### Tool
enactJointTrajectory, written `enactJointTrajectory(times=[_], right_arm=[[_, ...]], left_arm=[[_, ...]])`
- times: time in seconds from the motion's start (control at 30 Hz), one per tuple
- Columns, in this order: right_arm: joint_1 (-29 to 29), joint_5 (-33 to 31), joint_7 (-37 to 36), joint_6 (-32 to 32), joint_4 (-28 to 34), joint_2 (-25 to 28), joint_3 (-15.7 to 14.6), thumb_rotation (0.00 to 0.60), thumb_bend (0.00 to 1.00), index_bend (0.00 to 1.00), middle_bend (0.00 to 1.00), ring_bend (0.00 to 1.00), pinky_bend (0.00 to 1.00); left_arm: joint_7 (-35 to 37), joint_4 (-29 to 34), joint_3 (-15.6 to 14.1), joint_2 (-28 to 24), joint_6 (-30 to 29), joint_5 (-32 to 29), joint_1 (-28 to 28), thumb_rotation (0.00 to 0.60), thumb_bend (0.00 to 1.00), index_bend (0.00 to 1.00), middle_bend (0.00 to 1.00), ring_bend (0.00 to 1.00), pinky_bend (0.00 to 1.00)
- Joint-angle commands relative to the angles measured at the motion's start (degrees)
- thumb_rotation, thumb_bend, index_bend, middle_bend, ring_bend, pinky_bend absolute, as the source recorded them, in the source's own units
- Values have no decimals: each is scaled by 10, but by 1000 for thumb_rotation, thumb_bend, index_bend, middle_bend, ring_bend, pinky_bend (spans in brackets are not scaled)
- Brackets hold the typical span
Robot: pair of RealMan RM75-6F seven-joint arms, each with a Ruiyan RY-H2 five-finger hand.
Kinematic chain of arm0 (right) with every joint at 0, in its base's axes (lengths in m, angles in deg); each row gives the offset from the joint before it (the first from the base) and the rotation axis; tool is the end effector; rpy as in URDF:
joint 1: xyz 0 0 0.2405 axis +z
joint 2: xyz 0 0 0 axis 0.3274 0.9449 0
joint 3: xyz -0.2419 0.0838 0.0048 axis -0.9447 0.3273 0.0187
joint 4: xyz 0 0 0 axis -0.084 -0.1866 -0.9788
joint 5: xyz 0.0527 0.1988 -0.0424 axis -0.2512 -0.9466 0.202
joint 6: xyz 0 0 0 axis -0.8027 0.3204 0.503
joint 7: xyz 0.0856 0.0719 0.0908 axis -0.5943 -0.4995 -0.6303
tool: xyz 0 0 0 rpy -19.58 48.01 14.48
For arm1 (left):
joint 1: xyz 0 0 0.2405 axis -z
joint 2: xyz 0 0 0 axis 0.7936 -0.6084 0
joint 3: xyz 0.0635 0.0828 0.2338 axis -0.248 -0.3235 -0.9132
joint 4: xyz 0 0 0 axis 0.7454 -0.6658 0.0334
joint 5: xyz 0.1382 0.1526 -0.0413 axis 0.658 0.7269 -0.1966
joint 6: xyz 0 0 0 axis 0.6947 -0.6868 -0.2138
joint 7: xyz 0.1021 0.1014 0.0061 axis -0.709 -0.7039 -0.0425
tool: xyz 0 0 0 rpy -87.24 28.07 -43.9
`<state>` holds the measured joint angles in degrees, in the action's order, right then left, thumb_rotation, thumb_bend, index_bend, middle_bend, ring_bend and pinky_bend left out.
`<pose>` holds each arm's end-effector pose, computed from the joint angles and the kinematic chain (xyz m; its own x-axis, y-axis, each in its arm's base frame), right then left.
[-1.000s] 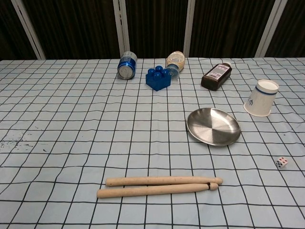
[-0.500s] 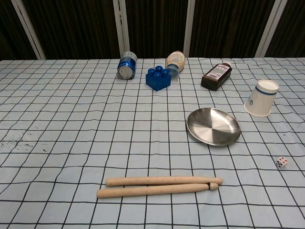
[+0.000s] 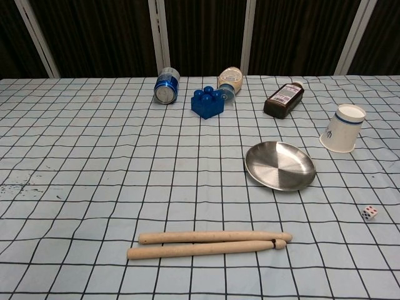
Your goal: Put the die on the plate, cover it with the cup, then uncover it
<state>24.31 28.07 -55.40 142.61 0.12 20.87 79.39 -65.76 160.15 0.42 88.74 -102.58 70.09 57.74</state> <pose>-0.3235 -0.1773 0.1333 0.4657 -0.0733 0.8819 -0.8846 -0.0664 0.4616 -0.3358 0.1928 0.1893 0.3956 -0.1133 0.9114 0.9177 0.0105 -0.3971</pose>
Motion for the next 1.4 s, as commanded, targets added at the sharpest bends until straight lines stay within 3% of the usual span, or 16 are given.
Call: enactJointTrajectory(times=[0.03,0.23,0.53,0.73,1.17,1.4], right_arm=[[5,3,9,-17,4,-6,-9,600,45,247,166,183,62],[36,3,27,-88,28,-22,-23,600,45,272,166,183,62],[108,-24,68,-191,46,-51,6,600,47,356,166,195,62],[147,-47,80,-234,25,-74,25,600,118,413,166,208,62],[166,-62,61,-254,-15,-101,17,600,282,454,166,215,62],[167,-57,45,-250,-31,-107,11,600,322,466,166,221,62]], left_arm=[[10,-12,1,6,-10,6,-4,600,217,173,0,0,63],[18,-26,4,13,-19,6,-6,600,217,172,0,0,63],[10,-33,4,17,-4,1,0,600,217,172,0,0,63],[5,-32,5,18,-3,-1,1,600,216,172,0,0,63],[-6,-30,7,21,3,-7,2,600,217,172,0,0,63],[-18,-28,6,22,8,-10,3,600,216,173,0,0,63]])
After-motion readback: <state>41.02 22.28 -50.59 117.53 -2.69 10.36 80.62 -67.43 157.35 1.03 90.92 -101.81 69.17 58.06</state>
